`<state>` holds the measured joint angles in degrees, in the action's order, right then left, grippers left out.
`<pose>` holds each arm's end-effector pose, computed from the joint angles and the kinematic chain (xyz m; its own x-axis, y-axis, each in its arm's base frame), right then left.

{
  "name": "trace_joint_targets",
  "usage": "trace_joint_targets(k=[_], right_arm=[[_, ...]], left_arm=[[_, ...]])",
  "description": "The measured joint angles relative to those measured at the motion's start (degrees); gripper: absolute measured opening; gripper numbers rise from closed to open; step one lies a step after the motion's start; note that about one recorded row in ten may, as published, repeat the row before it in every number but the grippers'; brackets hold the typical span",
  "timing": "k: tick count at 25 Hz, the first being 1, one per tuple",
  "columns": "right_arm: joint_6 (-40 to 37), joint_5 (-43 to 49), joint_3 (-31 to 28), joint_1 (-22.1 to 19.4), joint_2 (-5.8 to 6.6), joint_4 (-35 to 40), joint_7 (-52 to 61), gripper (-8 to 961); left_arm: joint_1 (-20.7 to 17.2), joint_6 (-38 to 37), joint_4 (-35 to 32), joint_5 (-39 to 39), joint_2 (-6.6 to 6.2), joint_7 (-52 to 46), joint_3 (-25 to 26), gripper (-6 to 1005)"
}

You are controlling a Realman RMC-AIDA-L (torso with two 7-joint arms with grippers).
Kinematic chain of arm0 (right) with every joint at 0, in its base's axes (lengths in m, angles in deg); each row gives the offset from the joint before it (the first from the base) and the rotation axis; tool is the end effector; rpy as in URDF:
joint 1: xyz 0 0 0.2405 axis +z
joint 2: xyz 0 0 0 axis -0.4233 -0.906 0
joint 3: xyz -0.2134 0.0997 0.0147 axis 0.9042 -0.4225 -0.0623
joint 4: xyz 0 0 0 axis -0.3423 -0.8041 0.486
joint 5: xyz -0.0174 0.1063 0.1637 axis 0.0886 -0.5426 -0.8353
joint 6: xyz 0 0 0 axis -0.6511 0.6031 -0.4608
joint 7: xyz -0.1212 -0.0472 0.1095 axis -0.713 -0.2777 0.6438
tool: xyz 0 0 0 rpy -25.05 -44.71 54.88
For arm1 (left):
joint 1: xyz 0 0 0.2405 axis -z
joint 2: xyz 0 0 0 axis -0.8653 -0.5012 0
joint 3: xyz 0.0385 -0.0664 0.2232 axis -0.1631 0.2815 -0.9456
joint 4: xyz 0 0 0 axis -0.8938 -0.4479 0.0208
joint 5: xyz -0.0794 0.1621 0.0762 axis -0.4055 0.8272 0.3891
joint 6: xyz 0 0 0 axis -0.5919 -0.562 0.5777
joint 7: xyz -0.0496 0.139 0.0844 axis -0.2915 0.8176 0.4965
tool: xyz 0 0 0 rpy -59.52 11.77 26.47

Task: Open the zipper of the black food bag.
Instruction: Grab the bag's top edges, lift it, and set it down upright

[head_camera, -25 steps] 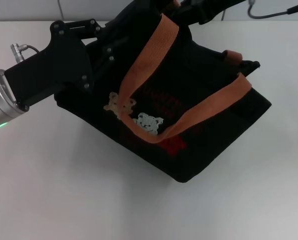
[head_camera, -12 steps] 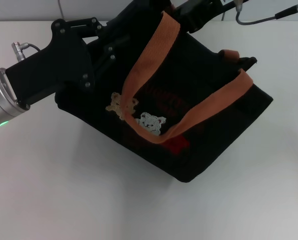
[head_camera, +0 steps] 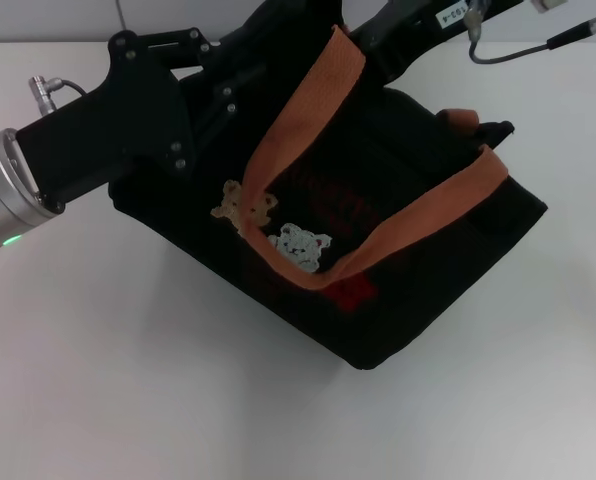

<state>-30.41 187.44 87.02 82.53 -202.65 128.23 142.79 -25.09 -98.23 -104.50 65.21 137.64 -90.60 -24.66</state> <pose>0.0490 0.3821 0.0042 0.9148 -0.3873 -0.1150 -0.3960 -0.9159 -0.0652 -0.1728 0.3057 0.0156 0.5550 -0.4513 0.6988 0.0526 -0.8194 -0.5709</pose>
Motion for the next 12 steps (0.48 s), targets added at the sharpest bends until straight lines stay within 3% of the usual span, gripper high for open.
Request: trace_joint_targets(k=[6, 12], right_arm=[[-0.11, 0.04, -0.02, -0.42, -0.09, 1.52, -0.43, 221], [-0.29, 0.02, -0.19, -2.3, -0.14, 4.78, -0.16, 87]], left_arm=[[0.15, 0.01, 0.0, -0.01, 0.0, 0.0, 0.0, 184], [0.13, 0.01, 0.0, 0.0, 0.0, 0.0, 0.0, 184]])
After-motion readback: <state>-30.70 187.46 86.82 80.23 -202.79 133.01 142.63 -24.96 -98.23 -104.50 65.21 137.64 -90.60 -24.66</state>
